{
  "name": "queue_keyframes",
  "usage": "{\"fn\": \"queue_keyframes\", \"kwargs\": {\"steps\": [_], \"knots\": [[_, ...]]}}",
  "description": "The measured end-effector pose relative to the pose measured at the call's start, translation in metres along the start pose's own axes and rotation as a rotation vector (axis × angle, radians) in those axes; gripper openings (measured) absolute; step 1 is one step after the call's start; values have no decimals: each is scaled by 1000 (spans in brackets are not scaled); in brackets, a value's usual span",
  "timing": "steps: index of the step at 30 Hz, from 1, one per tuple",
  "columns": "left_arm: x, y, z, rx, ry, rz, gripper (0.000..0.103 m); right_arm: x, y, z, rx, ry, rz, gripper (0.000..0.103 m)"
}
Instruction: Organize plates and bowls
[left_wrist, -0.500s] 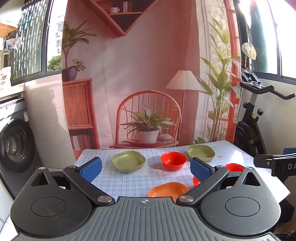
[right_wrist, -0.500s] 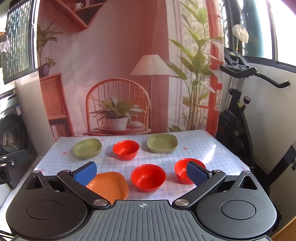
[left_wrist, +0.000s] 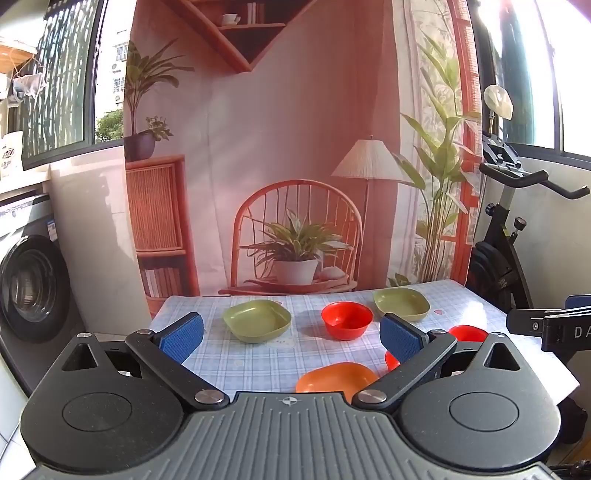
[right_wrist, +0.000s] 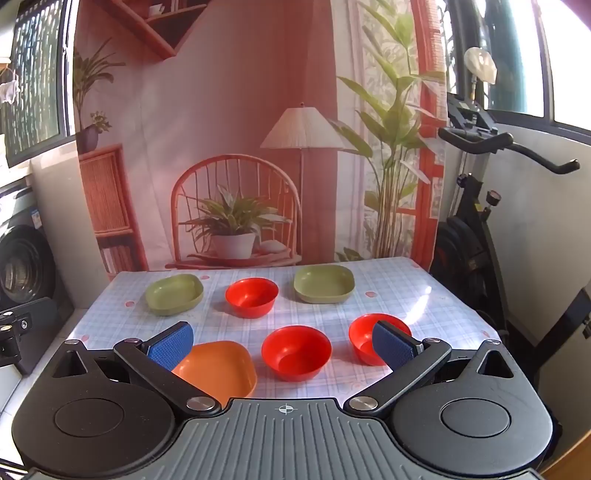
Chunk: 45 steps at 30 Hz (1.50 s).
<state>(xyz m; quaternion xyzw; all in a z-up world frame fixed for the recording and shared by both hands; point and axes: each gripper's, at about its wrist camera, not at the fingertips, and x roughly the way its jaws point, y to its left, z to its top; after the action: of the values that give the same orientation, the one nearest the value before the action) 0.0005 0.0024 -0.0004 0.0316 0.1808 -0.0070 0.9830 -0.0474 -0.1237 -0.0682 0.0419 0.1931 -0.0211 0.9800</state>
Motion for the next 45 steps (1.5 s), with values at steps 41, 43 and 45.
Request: {"fn": "queue_keyframes", "kwargs": {"steps": [41,43,45], "knots": [[2,-1,-4,-8,11,-5,102,-1,0,-3,0,4,-1,103],[2,-1,-4,-8,12,-5,102,-1,0,-3,2,5,-1,103],[3,0,-3,-8,12,-5,102,0,0,-2,1,5,-1,103]]}}
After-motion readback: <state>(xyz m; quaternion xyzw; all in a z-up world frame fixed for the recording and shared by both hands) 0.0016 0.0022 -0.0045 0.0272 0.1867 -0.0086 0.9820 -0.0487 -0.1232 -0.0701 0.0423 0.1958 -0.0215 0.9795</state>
